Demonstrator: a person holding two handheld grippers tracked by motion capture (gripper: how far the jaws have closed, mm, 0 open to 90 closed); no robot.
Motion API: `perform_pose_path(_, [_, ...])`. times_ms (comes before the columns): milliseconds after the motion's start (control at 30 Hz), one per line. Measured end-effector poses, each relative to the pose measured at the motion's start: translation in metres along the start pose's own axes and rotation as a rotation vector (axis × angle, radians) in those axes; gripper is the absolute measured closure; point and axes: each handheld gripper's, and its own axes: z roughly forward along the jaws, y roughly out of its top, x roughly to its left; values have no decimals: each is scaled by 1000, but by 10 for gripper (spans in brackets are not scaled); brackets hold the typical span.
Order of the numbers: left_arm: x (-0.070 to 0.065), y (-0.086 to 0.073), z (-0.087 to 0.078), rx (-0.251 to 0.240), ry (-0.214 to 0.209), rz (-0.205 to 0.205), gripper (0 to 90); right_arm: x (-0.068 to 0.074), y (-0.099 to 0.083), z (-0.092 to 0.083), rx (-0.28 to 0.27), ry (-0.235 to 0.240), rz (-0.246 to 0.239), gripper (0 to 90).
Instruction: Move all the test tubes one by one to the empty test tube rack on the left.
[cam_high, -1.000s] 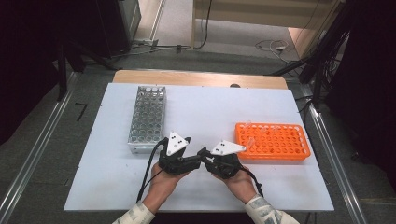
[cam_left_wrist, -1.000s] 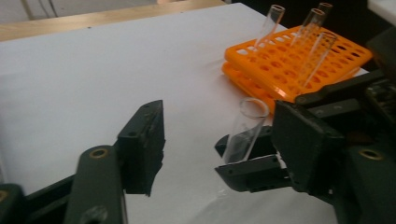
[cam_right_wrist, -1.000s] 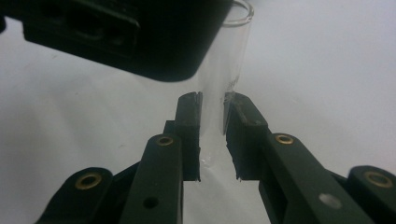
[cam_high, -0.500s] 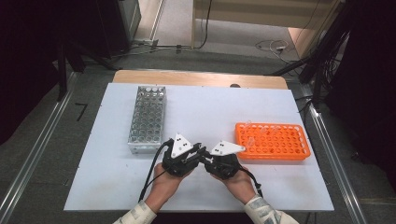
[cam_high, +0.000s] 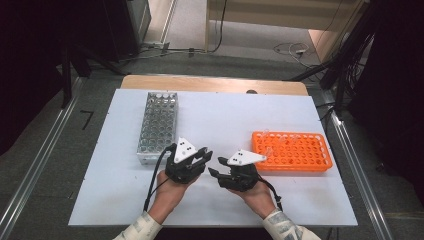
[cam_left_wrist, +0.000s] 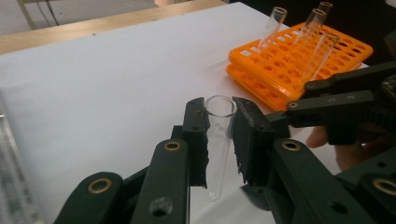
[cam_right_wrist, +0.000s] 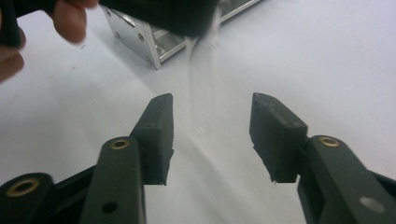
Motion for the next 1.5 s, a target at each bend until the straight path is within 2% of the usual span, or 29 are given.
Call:
perform_pose_path(67, [12,6,-11,-28,19,-22,748,-2,0,-4,-11,-3,11,419])
perform_pose_path(233, [25,11,-24,-57,43,-52,748,-5,0,-6,-10,-14,26,359])
perform_pose_path(333, [32,13,-30,-67,59,-71,748,-6,0,-7,-12,-20,33,355])
perform_pose_path(467, [39,15,-36,-66,84,-69,748,-6,0,-7,-7,-22,31,338])
perform_pose_path(733, [53,19,-48,-81,135,-89,747,-8,-1,-7,-1,-29,37,299])
perform_pose_path(833, [57,19,-52,-85,150,-97,748,-8,-1,-7,3,-33,43,251])
perform_pose_path(1000, [62,20,-57,-93,166,-99,748,-10,-2,-5,17,-53,67,179])
perform_pose_path(1100, [63,21,-59,-95,173,-103,748,-10,-1,-6,14,-56,66,176])
perform_pose_path(1333, [66,21,-62,-83,220,-73,748,-10,-2,-6,16,-59,68,175])
perform_pose_path(1500, [70,20,-64,-73,240,-69,747,-10,-2,-6,18,-60,68,175])
